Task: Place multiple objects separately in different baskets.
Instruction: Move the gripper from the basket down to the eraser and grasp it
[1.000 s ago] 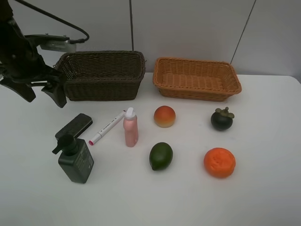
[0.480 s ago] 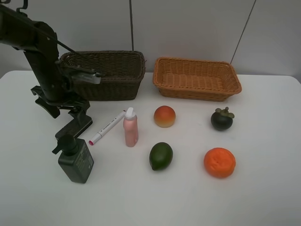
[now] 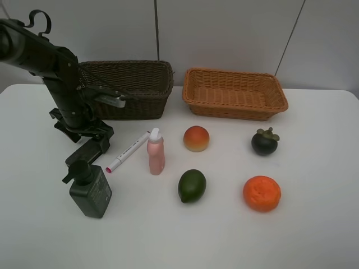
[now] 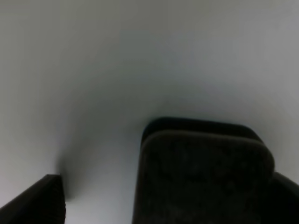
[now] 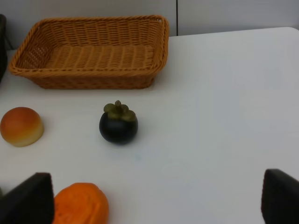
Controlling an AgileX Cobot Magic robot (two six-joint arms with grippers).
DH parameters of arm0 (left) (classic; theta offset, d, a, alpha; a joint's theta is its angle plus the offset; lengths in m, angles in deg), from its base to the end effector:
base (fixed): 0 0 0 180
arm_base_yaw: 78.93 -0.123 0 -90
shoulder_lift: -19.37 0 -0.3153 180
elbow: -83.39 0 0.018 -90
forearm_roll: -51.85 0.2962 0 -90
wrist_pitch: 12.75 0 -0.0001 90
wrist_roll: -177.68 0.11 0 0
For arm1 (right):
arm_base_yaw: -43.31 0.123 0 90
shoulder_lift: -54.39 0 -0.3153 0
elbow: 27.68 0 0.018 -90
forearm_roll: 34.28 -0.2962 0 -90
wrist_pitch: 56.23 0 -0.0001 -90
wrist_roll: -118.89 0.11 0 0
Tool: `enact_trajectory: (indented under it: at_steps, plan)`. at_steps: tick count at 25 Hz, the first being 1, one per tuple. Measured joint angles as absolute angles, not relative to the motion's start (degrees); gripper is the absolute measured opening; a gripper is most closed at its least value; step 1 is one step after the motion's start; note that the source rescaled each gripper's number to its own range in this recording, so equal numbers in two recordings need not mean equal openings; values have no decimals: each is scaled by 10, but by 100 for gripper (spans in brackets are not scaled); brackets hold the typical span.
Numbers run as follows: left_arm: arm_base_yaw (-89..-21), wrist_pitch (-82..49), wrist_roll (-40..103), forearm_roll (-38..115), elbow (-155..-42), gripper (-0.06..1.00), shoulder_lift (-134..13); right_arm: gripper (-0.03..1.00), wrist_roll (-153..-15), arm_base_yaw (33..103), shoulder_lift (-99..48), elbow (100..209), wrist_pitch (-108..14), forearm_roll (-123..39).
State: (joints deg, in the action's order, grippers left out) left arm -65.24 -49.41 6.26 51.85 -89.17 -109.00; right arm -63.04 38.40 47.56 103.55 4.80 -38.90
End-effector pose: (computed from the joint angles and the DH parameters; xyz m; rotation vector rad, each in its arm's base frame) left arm 0.4172 -0.1016 0.0613 0.5814 2.9536 -0.0088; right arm 0.0199 0.0061 0.2936 0.0483 2.0324 0.0212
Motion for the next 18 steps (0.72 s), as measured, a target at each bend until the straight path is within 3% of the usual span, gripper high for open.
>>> enact_trajectory:
  at_steps: [10, 12, 14, 15, 18]
  plan:
    - [-652, -502, 62, 518, -898, 98, -1105, 94, -630, 384, 476, 1036, 48, -389]
    - [-652, -505, 56, 515, -899, 87, -1105, 94, -630, 384, 476, 1036, 48, -389]
    - [-651, -511, 54, 515, -899, 59, -1105, 94, -630, 384, 476, 1036, 48, -389]
    - [-651, -512, 54, 515, -899, 52, -1104, 94, -630, 384, 476, 1036, 48, -389]
    - [-651, -524, 51, 515, -899, 53, -1100, 94, -630, 384, 476, 1036, 48, -389]
